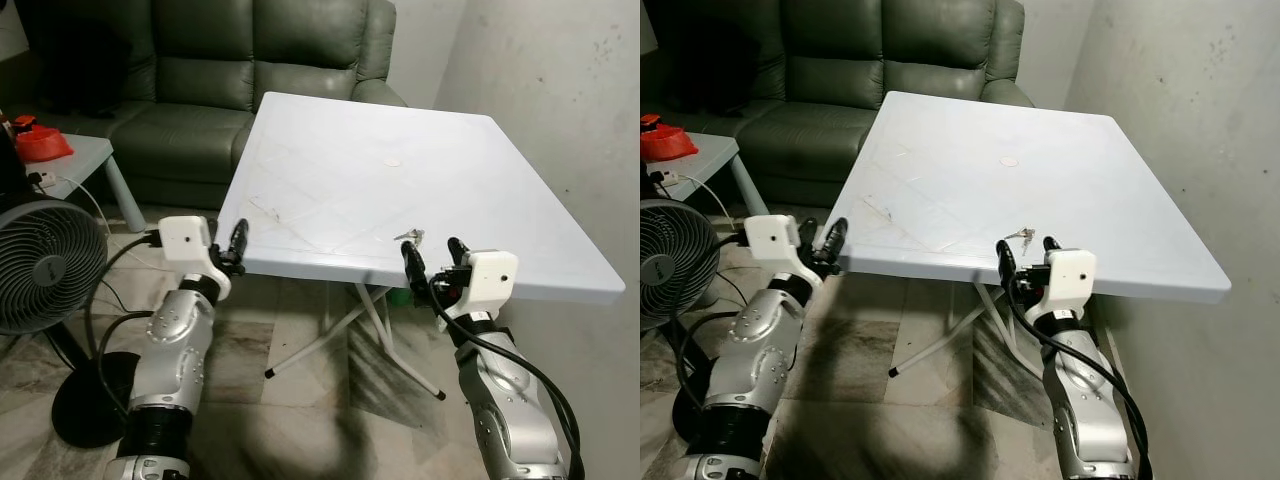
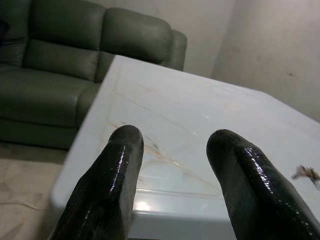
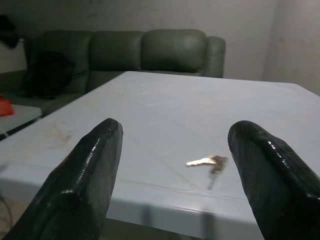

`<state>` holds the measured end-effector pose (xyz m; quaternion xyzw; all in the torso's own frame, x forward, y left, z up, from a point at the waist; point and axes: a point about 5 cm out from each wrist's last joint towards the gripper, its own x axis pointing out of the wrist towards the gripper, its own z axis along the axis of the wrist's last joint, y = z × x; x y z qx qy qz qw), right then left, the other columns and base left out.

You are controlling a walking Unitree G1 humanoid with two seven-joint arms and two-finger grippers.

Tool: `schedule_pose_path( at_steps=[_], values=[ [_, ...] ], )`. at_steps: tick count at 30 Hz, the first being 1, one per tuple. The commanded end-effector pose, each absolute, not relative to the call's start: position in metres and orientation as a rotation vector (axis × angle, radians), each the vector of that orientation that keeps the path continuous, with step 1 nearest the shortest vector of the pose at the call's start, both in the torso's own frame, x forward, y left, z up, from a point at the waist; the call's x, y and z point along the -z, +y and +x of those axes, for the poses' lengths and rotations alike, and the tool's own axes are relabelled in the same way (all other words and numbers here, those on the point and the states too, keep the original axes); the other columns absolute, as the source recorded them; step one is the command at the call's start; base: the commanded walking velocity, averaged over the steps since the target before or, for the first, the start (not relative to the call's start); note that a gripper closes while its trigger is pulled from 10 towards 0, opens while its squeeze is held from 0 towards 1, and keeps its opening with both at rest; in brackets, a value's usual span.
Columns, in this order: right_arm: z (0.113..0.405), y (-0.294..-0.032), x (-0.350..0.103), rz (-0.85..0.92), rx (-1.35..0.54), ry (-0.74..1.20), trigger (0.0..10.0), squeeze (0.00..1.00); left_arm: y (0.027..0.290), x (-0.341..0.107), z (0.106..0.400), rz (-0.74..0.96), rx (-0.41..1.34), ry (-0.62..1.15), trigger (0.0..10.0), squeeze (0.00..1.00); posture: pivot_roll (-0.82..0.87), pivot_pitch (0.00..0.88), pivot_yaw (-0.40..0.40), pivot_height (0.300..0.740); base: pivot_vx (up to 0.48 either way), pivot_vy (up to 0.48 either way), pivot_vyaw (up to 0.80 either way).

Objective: Hang keys on a hook

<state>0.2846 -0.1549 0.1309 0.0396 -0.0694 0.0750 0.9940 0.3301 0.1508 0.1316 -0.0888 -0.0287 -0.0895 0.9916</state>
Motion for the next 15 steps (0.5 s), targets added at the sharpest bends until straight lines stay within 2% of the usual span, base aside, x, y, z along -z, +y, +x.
schedule_pose_path(
  at_steps=[1,15],
  values=[
    [0.2853,-0.1583,-0.1316,0.079,-0.144,-0.134,10.0,0.0,0.1513,-0.1314,0.3315,-0.162,0.179,-0.043,10.0,0.0,-0.16,0.005,-0.058,0.74,0.0,0.0,0.0],
    [0.2849,-0.1574,-0.1309,0.078,-0.144,-0.132,10.0,0.0,0.1454,-0.1321,0.3328,-0.162,0.208,-0.032,10.0,0.0,-0.17,0.008,-0.051,0.74,0.0,0.0,0.0]
  ],
)
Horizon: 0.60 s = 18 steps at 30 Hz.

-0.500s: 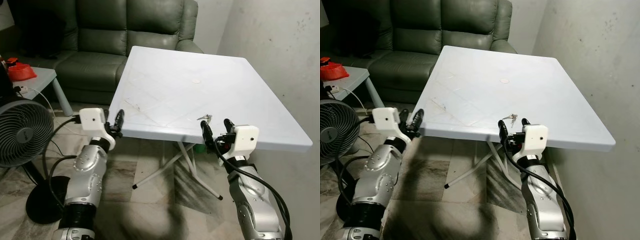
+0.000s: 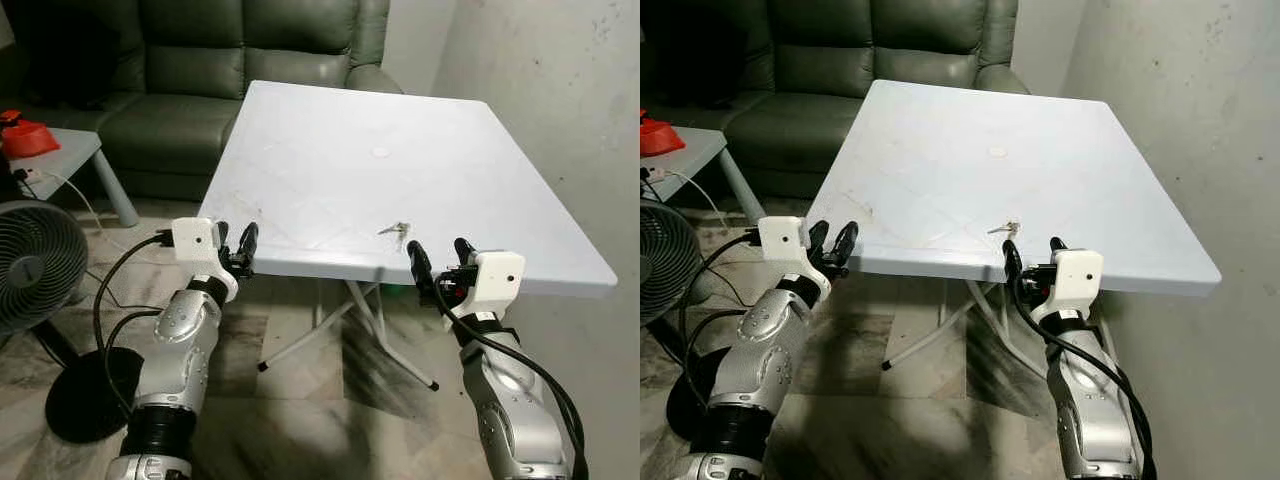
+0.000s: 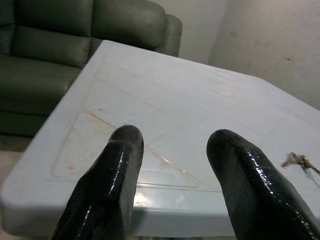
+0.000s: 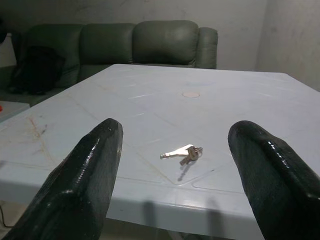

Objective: Hang keys on a hook

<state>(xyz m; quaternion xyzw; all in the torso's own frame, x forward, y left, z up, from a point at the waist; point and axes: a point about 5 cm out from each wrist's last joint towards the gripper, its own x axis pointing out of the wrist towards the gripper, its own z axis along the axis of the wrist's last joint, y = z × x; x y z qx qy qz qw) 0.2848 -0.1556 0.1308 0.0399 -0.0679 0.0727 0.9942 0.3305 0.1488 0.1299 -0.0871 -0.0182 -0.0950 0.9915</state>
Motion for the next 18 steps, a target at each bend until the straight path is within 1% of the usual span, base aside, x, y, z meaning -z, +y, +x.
schedule_pose_path(
  at_steps=[1,6,18],
  values=[
    [0.2849,-0.1573,-0.1307,0.078,-0.145,-0.131,10.0,0.0,0.1451,-0.1321,0.3328,-0.162,0.21,-0.032,10.0,0.0,-0.17,0.004,-0.051,0.74,0.0,0.0,0.0],
    [0.2859,-0.1561,-0.1305,0.077,-0.15,-0.132,10.0,0.0,0.1438,-0.1333,0.3345,-0.165,0.217,-0.033,10.0,0.0,-0.17,0.0,-0.05,0.74,0.0,0.0,0.0],
    [0.2846,-0.1533,-0.1297,0.08,-0.162,-0.13,10.0,0.0,0.1426,-0.1338,0.3353,-0.163,0.227,-0.034,10.0,0.0,-0.17,0.0,-0.046,0.74,0.28,0.0,0.0]
  ],
)
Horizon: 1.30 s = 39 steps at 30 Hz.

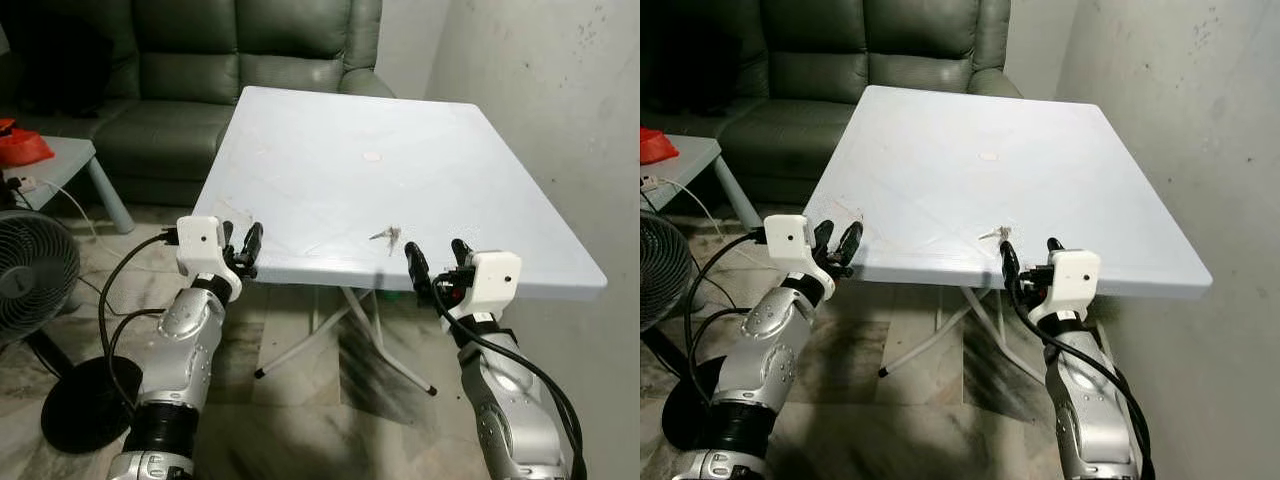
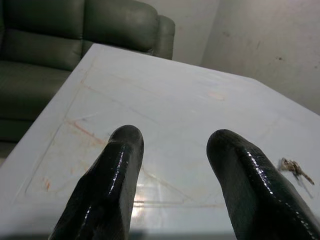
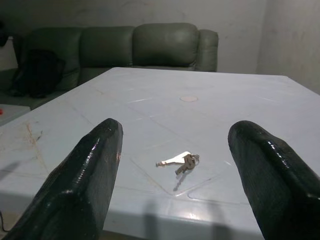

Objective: Hang keys on a hook

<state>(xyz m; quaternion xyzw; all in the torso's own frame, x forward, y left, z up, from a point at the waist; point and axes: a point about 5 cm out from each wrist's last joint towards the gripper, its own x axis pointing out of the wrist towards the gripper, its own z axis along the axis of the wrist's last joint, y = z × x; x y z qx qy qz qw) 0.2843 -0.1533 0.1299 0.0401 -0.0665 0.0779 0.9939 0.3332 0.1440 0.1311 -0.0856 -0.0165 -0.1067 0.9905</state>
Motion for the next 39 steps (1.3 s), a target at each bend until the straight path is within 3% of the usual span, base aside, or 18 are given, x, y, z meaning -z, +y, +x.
schedule_pose_path(
  at_steps=[1,31,39],
  values=[
    [0.2844,-0.1531,-0.1296,0.08,-0.163,-0.13,10.0,0.0,0.1426,-0.1338,0.3353,-0.164,0.227,-0.034,10.0,0.0,-0.17,0.0,-0.046,0.74,0.349,0.0,0.0],
    [0.2843,-0.1534,-0.1294,0.077,-0.175,-0.125,10.0,0.0,0.1429,-0.1337,0.3357,-0.165,0.221,-0.037,10.0,0.0,-0.17,0.0,-0.055,0.74,0.363,0.273,0.0],
    [0.2832,-0.1524,-0.1273,0.107,-0.183,-0.107,10.0,0.0,0.1425,-0.1366,0.3342,-0.159,0.214,-0.073,10.0,0.0,-0.17,0.0,-0.056,0.74,0.311,0.0,0.0]
  ],
)
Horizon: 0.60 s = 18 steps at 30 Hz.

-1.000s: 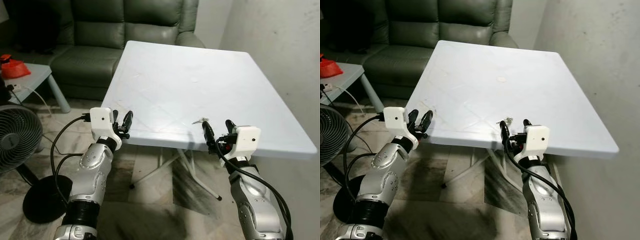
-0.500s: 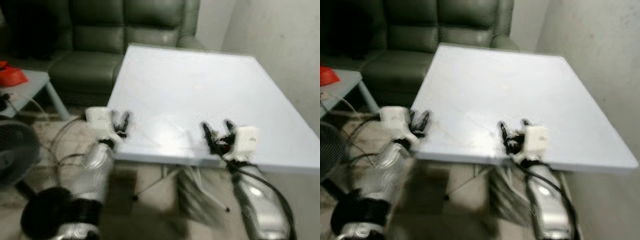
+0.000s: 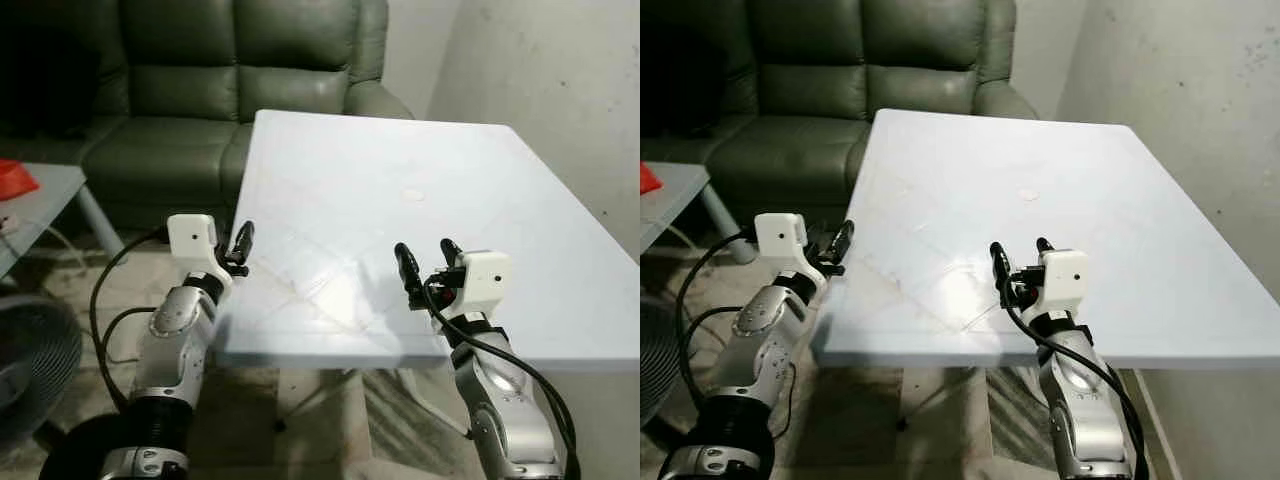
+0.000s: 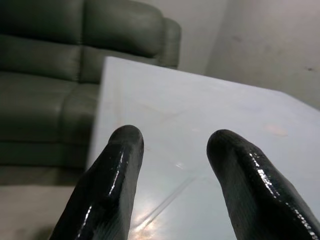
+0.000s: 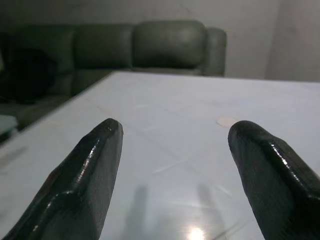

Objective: Hang keys on a hook

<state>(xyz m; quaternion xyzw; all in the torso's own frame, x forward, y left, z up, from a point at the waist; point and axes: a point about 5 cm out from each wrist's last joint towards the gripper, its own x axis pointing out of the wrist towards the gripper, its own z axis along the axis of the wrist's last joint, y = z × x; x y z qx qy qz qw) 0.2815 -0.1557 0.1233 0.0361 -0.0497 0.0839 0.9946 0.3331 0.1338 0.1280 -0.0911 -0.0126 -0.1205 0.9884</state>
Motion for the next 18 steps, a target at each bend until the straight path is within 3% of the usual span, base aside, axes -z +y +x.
schedule_pose_path(
  at_steps=[1,3,4,18],
  values=[
    [0.283,-0.152,-0.127,0.107,-0.183,-0.107,10.0,0.0,0.142,-0.137,0.334,-0.159,0.214,-0.073,10.0,0.0,-0.17,0.0,-0.056,0.74,0.0,0.0,0.0],
    [0.283,-0.151,-0.127,0.131,-0.191,-0.103,10.0,0.0,0.142,-0.139,0.333,-0.163,0.217,-0.098,10.0,0.0,-0.17,0.0,-0.056,0.74,0.0,0.0,0.0],
    [0.283,-0.152,-0.126,0.128,-0.176,-0.099,10.0,1.0,0.139,-0.139,0.332,-0.156,0.238,-0.098,10.0,0.0,-0.17,0.0,-0.056,0.74,0.0,0.0,0.0],
    [0.283,-0.156,-0.126,0.086,-0.172,-0.103,10.0,1.0,0.117,-0.138,0.317,-0.069,0.376,-0.14,10.0,0.0,-0.16,0.0,-0.061,0.74,0.0,0.0,0.0]
  ],
)
